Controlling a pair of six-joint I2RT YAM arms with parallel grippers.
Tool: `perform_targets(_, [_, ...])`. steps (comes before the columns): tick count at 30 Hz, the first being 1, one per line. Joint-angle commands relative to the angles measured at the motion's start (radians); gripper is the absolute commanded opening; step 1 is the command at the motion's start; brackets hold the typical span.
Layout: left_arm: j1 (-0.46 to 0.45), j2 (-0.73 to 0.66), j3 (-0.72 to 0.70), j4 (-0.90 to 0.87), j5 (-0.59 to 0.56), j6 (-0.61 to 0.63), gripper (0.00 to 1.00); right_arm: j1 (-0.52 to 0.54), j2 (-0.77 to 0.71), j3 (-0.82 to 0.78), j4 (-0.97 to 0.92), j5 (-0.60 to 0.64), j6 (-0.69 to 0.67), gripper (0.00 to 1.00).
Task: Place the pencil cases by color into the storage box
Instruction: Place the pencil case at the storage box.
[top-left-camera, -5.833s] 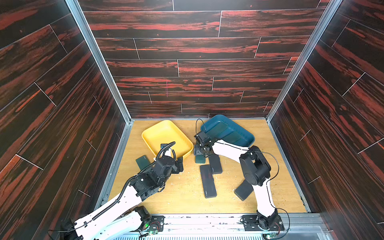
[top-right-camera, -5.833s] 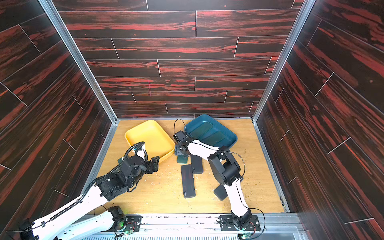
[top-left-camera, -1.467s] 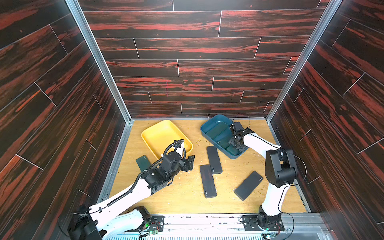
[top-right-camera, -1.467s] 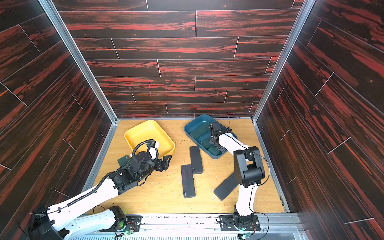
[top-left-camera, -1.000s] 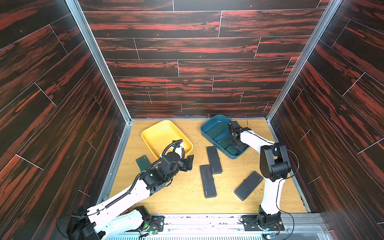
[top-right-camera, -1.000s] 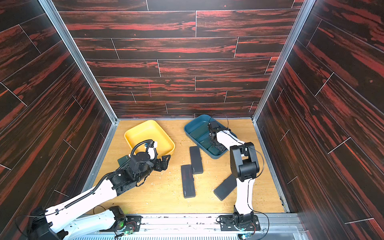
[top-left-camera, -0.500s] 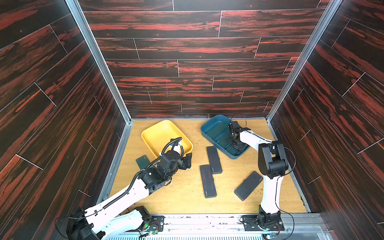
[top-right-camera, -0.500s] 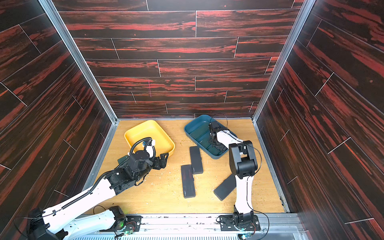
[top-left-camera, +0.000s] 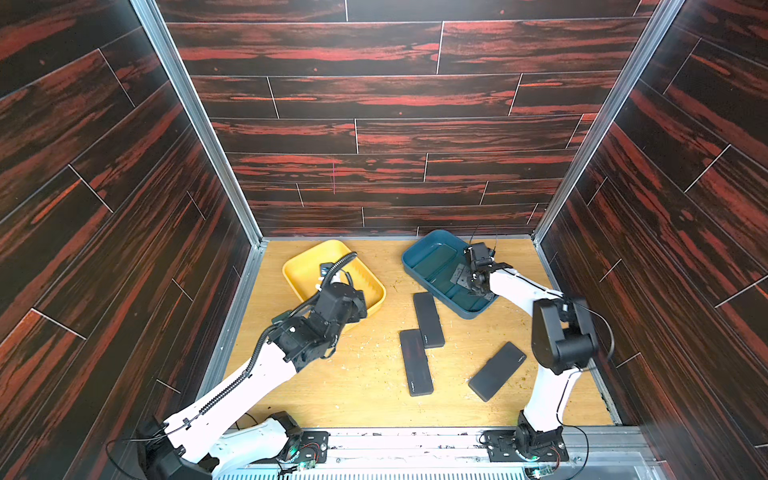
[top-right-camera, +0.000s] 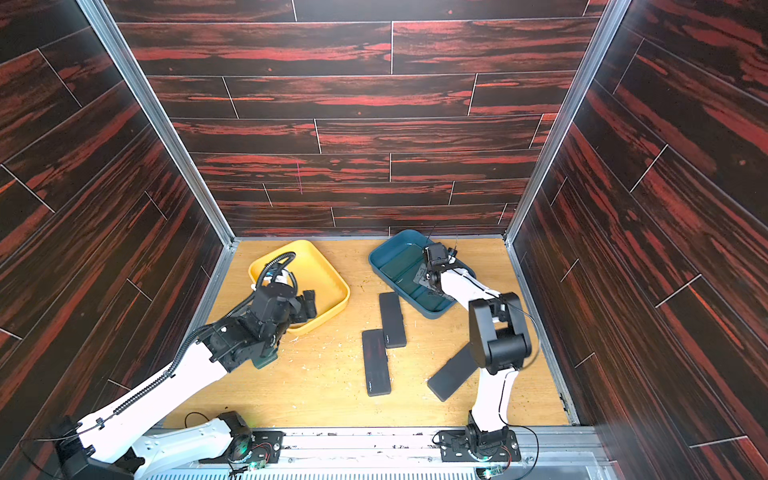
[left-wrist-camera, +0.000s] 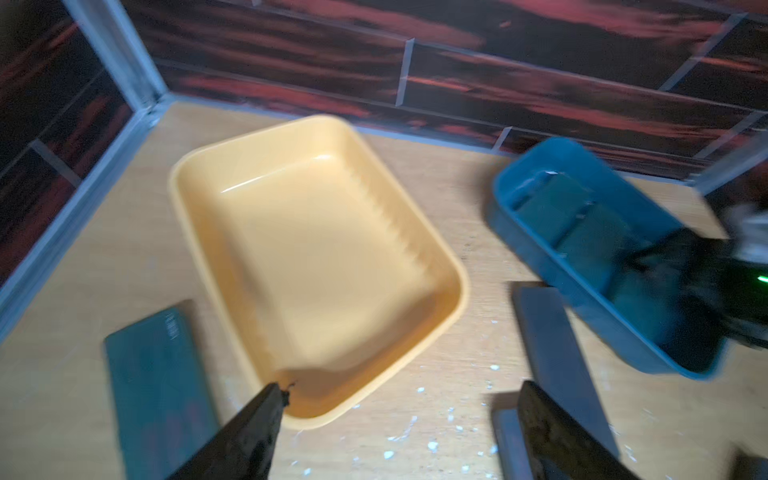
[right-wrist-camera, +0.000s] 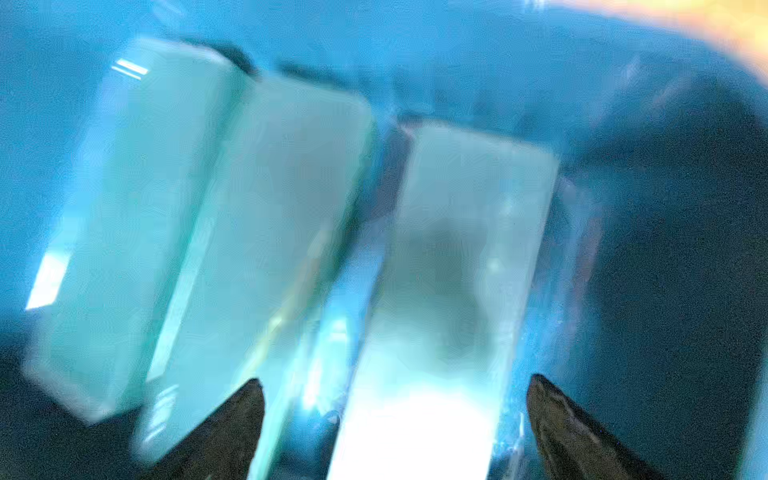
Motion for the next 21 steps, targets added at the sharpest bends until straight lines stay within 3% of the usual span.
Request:
perform_targets(1, [0.079, 0.001, 0.025, -0.178, -0.065, -0.065, 0.89, 0.045, -0.105, -0.036, 0.135, -0.046, -0.119, 0.99])
perform_targets(6, [0.165, 0.01, 0.017, -0.267, -0.081, -0.091, 0.89, 0.146, -0.147, -0.023, 0.188, -0.078, -0.261, 0.99])
perform_targets(12, [0.262, -0.013, -0.093, -0.26, 0.007, -0.174, 0.89, 0.276, -0.178, -0.033, 0.269, -0.135, -0.368, 0.99])
perform_targets(21, [0.448, -0.027, -0.244, -0.199, 0.163, -0.267, 0.89, 0.309, -0.248, -0.129, 0.422, -0.249, -0.409, 0.99])
